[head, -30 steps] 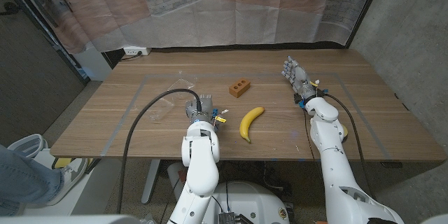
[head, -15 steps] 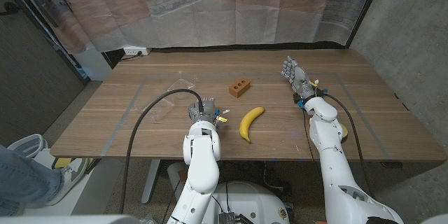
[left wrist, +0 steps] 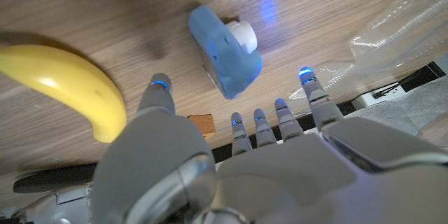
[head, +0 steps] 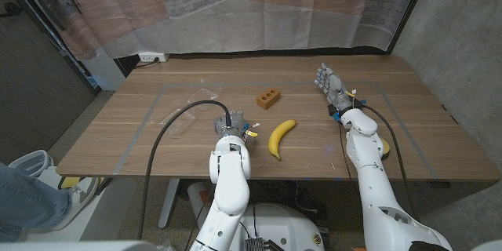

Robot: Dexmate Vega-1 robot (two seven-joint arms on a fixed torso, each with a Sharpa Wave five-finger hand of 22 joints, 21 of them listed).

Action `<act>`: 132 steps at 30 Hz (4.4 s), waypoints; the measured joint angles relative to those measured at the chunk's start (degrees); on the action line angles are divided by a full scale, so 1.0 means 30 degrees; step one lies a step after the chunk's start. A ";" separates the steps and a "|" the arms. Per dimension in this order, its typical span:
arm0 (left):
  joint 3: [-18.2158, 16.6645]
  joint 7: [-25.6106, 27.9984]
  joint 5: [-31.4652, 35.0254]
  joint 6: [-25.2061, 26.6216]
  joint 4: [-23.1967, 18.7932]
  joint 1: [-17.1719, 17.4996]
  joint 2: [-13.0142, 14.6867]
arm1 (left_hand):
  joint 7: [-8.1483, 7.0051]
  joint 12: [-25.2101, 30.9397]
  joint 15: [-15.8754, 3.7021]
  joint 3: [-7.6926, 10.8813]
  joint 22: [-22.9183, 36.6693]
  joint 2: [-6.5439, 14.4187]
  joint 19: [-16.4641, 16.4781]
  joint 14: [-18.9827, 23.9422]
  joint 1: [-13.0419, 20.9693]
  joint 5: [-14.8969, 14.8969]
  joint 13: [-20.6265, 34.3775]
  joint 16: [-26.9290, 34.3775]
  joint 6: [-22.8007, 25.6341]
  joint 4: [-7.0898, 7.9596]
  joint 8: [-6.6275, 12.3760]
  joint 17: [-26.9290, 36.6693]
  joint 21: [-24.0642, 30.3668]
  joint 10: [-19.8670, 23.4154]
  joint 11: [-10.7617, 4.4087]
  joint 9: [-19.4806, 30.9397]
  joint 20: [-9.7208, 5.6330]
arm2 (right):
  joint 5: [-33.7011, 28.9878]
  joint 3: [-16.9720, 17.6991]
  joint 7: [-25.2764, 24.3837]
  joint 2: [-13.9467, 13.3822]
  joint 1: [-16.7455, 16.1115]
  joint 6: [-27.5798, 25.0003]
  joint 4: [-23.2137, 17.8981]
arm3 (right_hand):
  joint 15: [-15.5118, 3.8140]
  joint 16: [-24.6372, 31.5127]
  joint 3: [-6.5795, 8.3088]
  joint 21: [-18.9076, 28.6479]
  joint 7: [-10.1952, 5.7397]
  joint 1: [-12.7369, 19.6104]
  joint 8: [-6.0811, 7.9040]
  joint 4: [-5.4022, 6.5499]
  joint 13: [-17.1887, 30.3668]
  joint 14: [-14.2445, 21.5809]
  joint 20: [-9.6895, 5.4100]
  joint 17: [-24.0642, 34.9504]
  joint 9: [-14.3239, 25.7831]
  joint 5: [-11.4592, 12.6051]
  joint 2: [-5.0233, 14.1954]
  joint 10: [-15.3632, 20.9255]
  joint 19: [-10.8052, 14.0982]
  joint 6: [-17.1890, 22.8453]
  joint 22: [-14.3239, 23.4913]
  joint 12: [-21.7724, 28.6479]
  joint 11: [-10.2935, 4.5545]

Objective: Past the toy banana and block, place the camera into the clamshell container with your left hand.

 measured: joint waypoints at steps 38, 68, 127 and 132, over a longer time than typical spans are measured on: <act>0.0575 -0.0541 0.0493 0.0904 0.1425 -0.0482 -0.0897 | -0.0297 0.0237 -0.0991 0.0424 0.0268 0.0841 0.2790 0.2478 0.2379 0.0075 -0.0006 0.0593 0.1805 -0.0423 0.0408 0.0219 0.0607 0.1274 -0.0920 -0.0003 -0.0157 | -0.0011 0.0498 0.0292 -0.0037 0.0321 0.0045 0.0574 | 0.0006 0.0000 -0.0051 -0.0148 0.0000 0.0000 0.0000 -0.0051 0.0000 0.0001 0.0002 0.0000 0.0000 0.0000 0.0000 0.0000 0.0132 -0.0001 -0.0001 0.0000 0.0000; 0.0965 0.1323 -0.0110 0.2477 0.3392 -0.1279 -0.1595 | 0.0673 0.0849 -0.1622 0.2754 0.0288 0.3472 0.7786 0.5927 0.9327 -0.2655 0.0351 0.2115 0.5574 -0.0786 0.1110 0.2273 0.2580 0.3397 -0.1062 0.0090 -0.0814 | 0.0663 0.0748 0.0771 -0.0179 0.0378 0.0459 0.0645 | 0.0074 0.0000 -0.0050 -0.0295 -0.0106 0.0000 0.0000 -0.0050 0.0000 0.0342 0.0001 0.0000 0.0000 0.0000 0.0000 0.0106 0.0475 0.0106 0.0000 0.0000 -0.0107; 0.1512 0.2815 -0.0278 0.3386 0.2097 -0.0583 -0.2200 | 0.1505 0.2861 -0.1731 0.4275 0.1240 0.3767 0.8801 1.0334 1.3217 -0.3249 0.1680 0.3925 1.0026 -0.0846 0.2310 0.5470 0.5882 0.7890 -0.1261 0.0710 -0.2404 | 0.1112 0.0060 0.0875 -0.0190 -0.0123 0.0541 -0.0550 | -0.0034 0.0000 -0.0128 -0.0442 -0.0103 0.0000 0.0000 -0.0128 0.0000 0.0444 0.0070 0.0000 0.0000 0.0000 -0.0001 0.0175 0.1087 0.0103 0.0000 0.0000 -0.0034; 0.1295 0.2433 -0.0334 0.3020 0.1612 -0.0570 -0.1995 | 0.1506 0.2901 -0.1644 0.4191 0.1227 0.3767 0.8700 1.0422 1.3217 -0.3250 0.1769 0.3916 1.0023 -0.0763 0.2310 0.5534 0.6034 0.7992 -0.1362 0.0710 -0.2505 | 0.1158 -0.0023 0.0763 -0.0184 -0.0227 0.0493 -0.0721 | -0.0033 0.0000 -0.0129 -0.0566 -0.0103 0.0001 0.0000 -0.0129 0.0000 0.0443 0.0070 0.0000 0.0000 0.0000 0.0000 0.0175 0.1086 0.0103 0.0000 0.0000 -0.0034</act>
